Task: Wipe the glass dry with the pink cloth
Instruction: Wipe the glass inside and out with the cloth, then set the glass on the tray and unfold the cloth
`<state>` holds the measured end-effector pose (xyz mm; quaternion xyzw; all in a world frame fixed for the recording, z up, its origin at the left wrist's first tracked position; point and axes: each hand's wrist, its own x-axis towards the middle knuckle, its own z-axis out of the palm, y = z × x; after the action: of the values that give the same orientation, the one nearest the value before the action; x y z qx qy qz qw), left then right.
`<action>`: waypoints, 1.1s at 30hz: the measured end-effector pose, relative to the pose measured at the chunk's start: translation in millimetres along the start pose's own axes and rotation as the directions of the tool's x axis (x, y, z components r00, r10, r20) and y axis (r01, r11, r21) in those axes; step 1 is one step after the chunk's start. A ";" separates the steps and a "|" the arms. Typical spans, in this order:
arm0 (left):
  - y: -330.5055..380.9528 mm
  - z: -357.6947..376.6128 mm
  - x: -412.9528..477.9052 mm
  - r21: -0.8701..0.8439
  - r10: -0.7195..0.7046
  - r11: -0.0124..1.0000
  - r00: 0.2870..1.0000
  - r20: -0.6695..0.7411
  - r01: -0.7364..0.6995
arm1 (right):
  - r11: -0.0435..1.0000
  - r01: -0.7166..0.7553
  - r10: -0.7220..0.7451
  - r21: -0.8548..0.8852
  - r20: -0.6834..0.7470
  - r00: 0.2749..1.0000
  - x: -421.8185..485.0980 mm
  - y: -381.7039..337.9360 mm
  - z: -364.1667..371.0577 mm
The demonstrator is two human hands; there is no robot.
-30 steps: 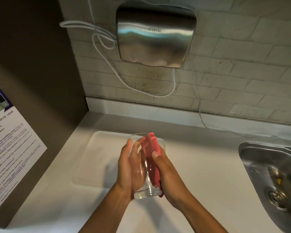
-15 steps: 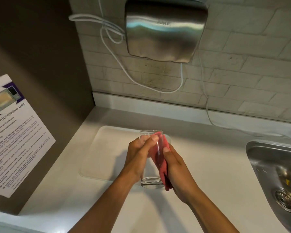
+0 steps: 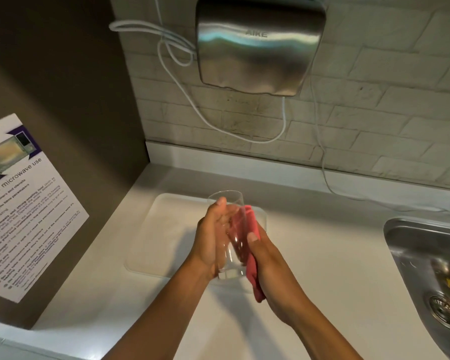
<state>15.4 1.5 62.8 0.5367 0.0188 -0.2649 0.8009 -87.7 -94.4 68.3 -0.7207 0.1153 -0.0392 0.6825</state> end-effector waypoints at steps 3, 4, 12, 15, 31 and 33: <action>10.2 -1.3 9.5 0.053 0.025 0.998 0.998 -0.063 -0.022 | 0.998 -0.059 0.059 0.029 -0.005 0.998 -2.3 12.4 -1.5; 10.9 -0.5 10.5 0.065 0.038 0.997 0.997 -0.060 -0.034 | 0.996 -0.079 0.080 0.052 -0.006 0.997 -2.1 14.8 -3.0; 1.8 -3.4 23.6 0.099 0.133 0.987 0.986 -0.101 -0.123 | 0.992 -0.091 0.090 0.083 0.009 0.996 1.4 14.8 -16.7; 3.8 -9.5 33.3 0.161 0.228 0.966 0.962 -0.151 -0.204 | 0.995 -0.092 0.092 0.038 0.002 0.996 -0.4 11.7 -24.1; -24.7 -21.1 68.5 0.789 0.351 0.584 0.936 -0.035 -0.189 | 0.749 -0.237 0.369 0.618 -0.092 0.925 -14.1 22.7 -66.8; -31.9 -23.0 69.0 0.800 0.331 0.573 0.943 -0.031 -0.175 | 0.739 -0.231 0.373 0.633 -0.098 0.923 -16.6 23.4 -69.3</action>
<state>66.3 -15.4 4.3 0.8514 -0.1056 -0.0795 0.5075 -121.2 -159.3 51.3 -0.4240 0.2865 -0.0414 0.8581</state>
